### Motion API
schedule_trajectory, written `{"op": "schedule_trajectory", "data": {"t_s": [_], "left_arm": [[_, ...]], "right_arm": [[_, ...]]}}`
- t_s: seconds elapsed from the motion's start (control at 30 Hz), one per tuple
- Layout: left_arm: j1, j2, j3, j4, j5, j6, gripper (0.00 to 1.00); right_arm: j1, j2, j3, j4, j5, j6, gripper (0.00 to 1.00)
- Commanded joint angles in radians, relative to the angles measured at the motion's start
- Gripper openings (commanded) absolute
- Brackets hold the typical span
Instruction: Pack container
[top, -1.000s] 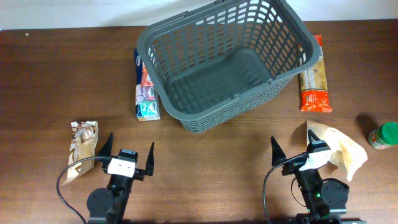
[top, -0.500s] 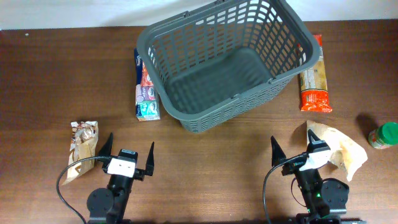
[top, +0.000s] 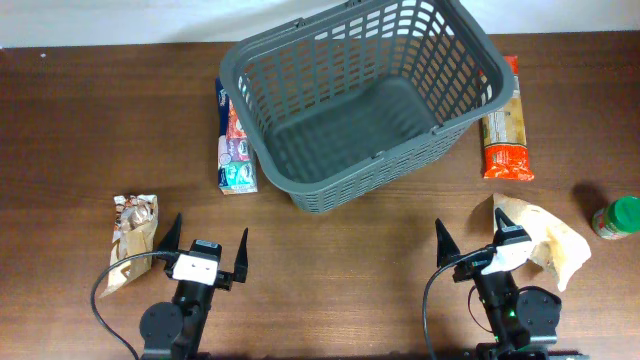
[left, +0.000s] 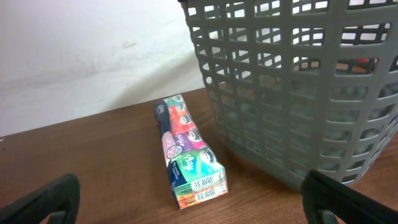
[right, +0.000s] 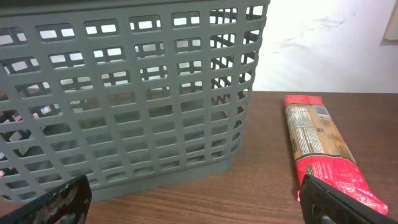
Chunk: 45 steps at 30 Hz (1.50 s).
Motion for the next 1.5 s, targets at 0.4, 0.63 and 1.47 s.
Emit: {"op": "schedule_trajectory", "data": {"t_s": [0.4, 0.63, 1.47], "left_arm": [[0.006, -0.01, -0.007, -0.002, -0.008, 0.013, 0.99], [0.006, -0.009, -0.005, 0.006, 0.15, -0.15, 1.0], [0.006, -0.003, -0.005, 0.303, 0.831, -0.665, 0.99]], "right_arm": [[0.009, -0.012, -0.011, 0.003, 0.002, 0.008, 0.99], [0.009, -0.012, -0.011, 0.009, 0.019, 0.008, 0.99], [0.009, -0.01, -0.01, 0.011, -0.206, 0.176, 0.99]]}}
